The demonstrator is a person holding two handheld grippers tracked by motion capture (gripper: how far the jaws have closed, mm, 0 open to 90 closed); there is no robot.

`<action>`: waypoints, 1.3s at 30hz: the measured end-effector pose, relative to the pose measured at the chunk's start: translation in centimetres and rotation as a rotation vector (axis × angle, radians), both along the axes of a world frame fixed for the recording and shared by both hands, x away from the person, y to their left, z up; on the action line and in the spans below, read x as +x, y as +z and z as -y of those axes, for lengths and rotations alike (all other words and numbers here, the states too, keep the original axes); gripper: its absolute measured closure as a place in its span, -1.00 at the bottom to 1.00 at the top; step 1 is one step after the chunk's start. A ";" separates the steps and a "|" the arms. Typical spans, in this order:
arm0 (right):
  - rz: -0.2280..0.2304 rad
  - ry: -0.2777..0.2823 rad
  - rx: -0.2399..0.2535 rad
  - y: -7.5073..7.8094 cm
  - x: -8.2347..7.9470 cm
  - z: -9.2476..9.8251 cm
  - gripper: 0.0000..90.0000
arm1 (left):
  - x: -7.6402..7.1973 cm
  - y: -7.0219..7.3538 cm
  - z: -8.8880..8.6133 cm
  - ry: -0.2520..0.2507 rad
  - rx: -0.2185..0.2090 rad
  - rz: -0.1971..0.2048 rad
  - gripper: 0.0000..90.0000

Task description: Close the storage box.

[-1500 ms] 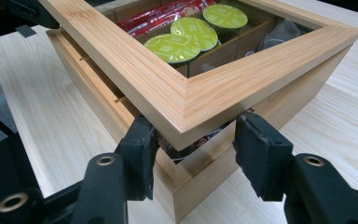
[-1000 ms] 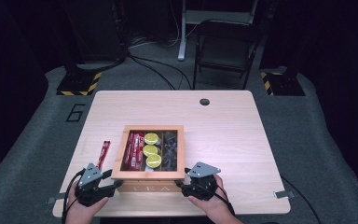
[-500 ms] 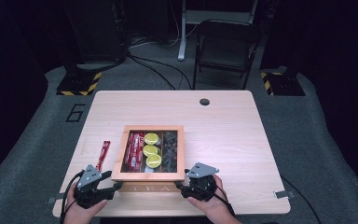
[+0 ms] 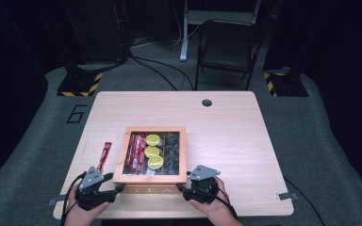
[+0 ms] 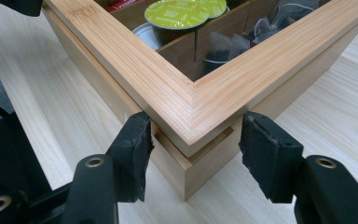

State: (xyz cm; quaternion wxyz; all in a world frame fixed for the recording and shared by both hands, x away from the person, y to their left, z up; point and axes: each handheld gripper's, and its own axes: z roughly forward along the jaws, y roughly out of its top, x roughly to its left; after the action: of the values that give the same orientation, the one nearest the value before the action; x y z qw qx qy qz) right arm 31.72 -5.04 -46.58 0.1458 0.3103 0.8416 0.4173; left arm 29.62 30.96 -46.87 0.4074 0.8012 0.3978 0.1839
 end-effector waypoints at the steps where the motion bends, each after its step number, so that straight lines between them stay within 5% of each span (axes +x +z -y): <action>1: -0.002 -0.002 -0.004 0.0 0.0 0.0 -0.05 | 0.0 -0.1 0.2 0.000 0.004 0.001 -0.25; 6: -0.002 0.004 -0.052 -0.4 0.0 -0.3 -0.17 | 0.1 -0.2 0.3 -0.014 0.006 -0.003 -0.35; 18: 0.023 0.002 -0.034 -0.1 -0.4 -0.4 -0.27 | 0.1 0.5 -0.1 -0.026 -0.036 0.001 -0.40; 29: 0.033 -0.013 0.026 1.0 -0.1 0.3 -0.24 | 0.0 1.7 -0.7 0.006 -0.095 0.021 -0.37; 32: 0.050 -0.012 0.045 1.4 -0.2 0.5 -0.17 | 0.0 2.3 -1.2 -0.002 -0.066 0.045 -0.33; 39: 0.067 -0.039 0.096 2.4 0.2 1.3 -0.10 | -0.1 2.9 -2.5 0.036 -0.101 0.063 -0.25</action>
State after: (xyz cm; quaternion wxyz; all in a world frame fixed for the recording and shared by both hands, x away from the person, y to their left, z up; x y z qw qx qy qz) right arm 31.89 -6.36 -44.22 0.1668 0.3189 0.8092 0.4644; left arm 29.55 33.41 -43.97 0.4563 0.7661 0.4078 0.1962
